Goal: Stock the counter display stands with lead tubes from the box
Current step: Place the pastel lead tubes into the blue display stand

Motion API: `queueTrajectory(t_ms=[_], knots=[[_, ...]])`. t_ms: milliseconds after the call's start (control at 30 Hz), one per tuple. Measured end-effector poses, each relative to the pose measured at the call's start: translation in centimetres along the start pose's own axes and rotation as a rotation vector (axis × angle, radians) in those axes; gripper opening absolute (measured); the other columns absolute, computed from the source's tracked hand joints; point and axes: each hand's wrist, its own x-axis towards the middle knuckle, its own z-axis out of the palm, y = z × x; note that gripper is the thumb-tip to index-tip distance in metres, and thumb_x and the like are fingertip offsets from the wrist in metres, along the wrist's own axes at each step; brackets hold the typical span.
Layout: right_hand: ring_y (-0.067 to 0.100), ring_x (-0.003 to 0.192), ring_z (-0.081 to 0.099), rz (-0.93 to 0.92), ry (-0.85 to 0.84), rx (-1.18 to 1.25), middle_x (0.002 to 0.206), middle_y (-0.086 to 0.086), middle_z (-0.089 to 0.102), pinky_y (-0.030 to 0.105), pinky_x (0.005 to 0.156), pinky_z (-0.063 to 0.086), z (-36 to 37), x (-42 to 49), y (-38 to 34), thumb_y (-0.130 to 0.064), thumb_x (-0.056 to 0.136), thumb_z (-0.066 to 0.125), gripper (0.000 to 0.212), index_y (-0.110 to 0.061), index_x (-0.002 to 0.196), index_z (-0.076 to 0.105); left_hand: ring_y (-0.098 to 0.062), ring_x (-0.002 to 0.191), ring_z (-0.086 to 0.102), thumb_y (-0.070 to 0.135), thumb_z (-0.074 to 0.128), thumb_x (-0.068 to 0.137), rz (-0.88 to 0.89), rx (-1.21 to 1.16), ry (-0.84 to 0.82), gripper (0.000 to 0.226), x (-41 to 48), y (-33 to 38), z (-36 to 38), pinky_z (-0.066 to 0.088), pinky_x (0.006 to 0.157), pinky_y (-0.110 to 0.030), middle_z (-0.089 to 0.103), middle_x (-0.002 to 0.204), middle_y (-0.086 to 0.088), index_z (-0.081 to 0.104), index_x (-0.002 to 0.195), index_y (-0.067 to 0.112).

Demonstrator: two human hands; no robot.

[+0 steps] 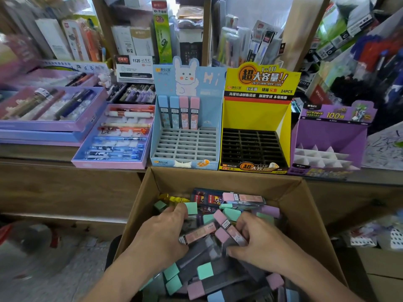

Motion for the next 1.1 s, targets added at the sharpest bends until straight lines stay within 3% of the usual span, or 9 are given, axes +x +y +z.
queueTrajectory(t_ms=[133,367,567,700,867,933,1000,1033,1100], knots=[[0.012,0.073,0.059,0.003,0.012,0.003,0.082,-0.004,0.060,0.031,0.058,0.041,0.2,0.0,-0.3,-0.054,0.076,0.072,0.035,-0.029,0.093,0.052,-0.009,0.081,0.057,0.038,0.074,0.080,0.012,0.004,0.023,0.049,-0.1,-0.2,0.0,0.041,0.064,-0.020,0.055,0.094,0.016,0.034,0.108,0.044],[0.018,0.077,0.064,0.014,0.069,-0.036,0.085,0.000,0.064,0.044,0.069,0.055,0.3,-0.1,-1.1,-0.045,0.083,0.069,0.024,-0.025,0.088,0.056,-0.004,0.075,0.061,0.027,0.075,0.080,-0.030,-0.071,-0.018,0.040,0.4,-0.7,-0.3,0.049,0.060,-0.019,0.065,0.084,0.015,0.043,0.098,0.044],[0.018,0.080,0.065,0.020,0.023,-0.003,0.090,-0.001,0.066,0.039,0.068,0.052,0.4,0.3,-1.2,-0.030,0.087,0.070,0.014,-0.024,0.094,0.059,0.003,0.076,0.061,0.027,0.080,0.071,-0.020,-0.342,-0.098,0.026,0.5,-1.6,-0.7,0.047,0.060,-0.015,0.065,0.079,0.025,0.067,0.084,0.045],[0.011,0.063,0.048,0.028,0.060,0.118,0.070,-0.002,0.050,0.032,0.059,0.031,-0.2,0.8,-0.8,-0.041,0.090,0.069,0.027,-0.018,0.085,0.057,0.003,0.068,0.061,0.031,0.084,0.073,-0.023,-0.592,-0.163,0.017,0.7,-1.4,-1.3,0.047,0.062,-0.013,0.069,0.077,0.020,0.076,0.087,0.038],[0.000,0.054,0.045,0.001,0.005,0.364,0.055,-0.011,0.053,0.024,0.056,0.032,-0.2,1.3,-1.6,-0.038,0.092,0.073,0.027,-0.023,0.079,0.055,-0.001,0.068,0.062,0.020,0.086,0.075,-0.085,-0.876,-0.199,0.010,0.7,-0.5,-2.1,0.047,0.062,-0.015,0.071,0.072,0.008,0.080,0.084,0.022],[0.008,0.070,0.059,-0.018,-0.023,0.448,0.074,-0.002,0.068,0.027,0.067,0.039,0.0,1.4,-2.3,-0.040,0.094,0.070,0.023,-0.018,0.090,0.065,-0.004,0.072,0.065,0.019,0.086,0.078,-0.107,-0.994,-0.215,0.011,0.7,0.0,-2.3,0.050,0.065,-0.015,0.072,0.074,0.006,0.078,0.083,0.014],[0.026,0.097,0.070,-0.005,-0.031,0.540,0.104,0.011,0.074,0.039,0.083,0.050,0.2,1.3,-2.9,-0.041,0.097,0.067,0.027,-0.016,0.107,0.070,-0.010,0.085,0.072,0.019,0.081,0.086,-0.125,-1.124,-0.244,0.013,0.7,0.2,-2.5,0.057,0.081,-0.021,0.079,0.086,-0.002,0.073,0.091,0.011],[0.029,0.107,0.068,0.000,-0.032,0.574,0.111,0.011,0.074,0.043,0.094,0.052,0.3,1.3,-3.2,-0.042,0.097,0.066,0.029,-0.017,0.111,0.071,-0.016,0.094,0.075,0.021,0.078,0.090,-0.138,-1.175,-0.255,0.016,0.7,0.2,-2.4,0.059,0.092,-0.028,0.080,0.094,-0.009,0.071,0.096,0.009],[0.022,0.109,0.068,-0.003,-0.039,0.633,0.109,0.001,0.076,0.041,0.101,0.051,0.5,1.2,-3.6,-0.043,0.097,0.066,0.025,-0.023,0.110,0.073,-0.024,0.100,0.076,0.026,0.073,0.094,-0.153,-1.217,-0.234,0.021,0.8,0.2,-2.2,0.059,0.096,-0.039,0.079,0.101,-0.015,0.070,0.104,0.008]])
